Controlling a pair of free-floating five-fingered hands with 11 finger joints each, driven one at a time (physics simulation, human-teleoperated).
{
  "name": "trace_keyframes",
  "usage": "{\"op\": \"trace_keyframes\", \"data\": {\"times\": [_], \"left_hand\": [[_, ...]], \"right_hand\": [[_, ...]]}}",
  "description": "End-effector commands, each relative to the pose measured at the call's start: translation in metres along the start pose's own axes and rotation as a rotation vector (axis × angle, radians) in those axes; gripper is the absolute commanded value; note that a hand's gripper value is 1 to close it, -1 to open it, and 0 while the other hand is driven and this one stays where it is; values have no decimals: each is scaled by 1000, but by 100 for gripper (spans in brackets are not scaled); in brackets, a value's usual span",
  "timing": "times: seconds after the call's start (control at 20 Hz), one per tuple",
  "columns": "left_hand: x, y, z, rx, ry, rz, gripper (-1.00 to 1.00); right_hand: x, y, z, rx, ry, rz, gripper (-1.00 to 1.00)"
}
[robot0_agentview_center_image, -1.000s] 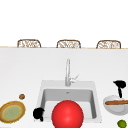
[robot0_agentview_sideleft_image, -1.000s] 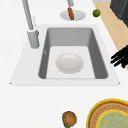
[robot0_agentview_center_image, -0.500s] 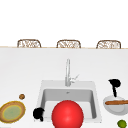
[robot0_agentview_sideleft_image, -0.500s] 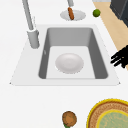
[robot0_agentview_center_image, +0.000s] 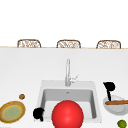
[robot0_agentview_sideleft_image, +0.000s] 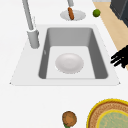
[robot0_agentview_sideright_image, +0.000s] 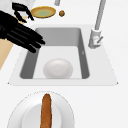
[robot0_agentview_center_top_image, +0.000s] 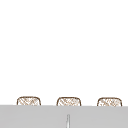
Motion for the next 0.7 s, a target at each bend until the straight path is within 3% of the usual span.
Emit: {"op": "trace_keyframes", "data": {"times": [0.0, 0.3, 0.65], "left_hand": [[0, 0, 0, 0, 0, 0, 0], [0, 0, 0, 0, 0, 0, 0], [0, 0, 0, 0, 0, 0, 0]], "right_hand": [[19, 6, 22, -1, -23, 4, -100], [51, 12, 42, -12, -51, 14, -100], [82, 19, 73, 66, -78, 31, -100]]}}
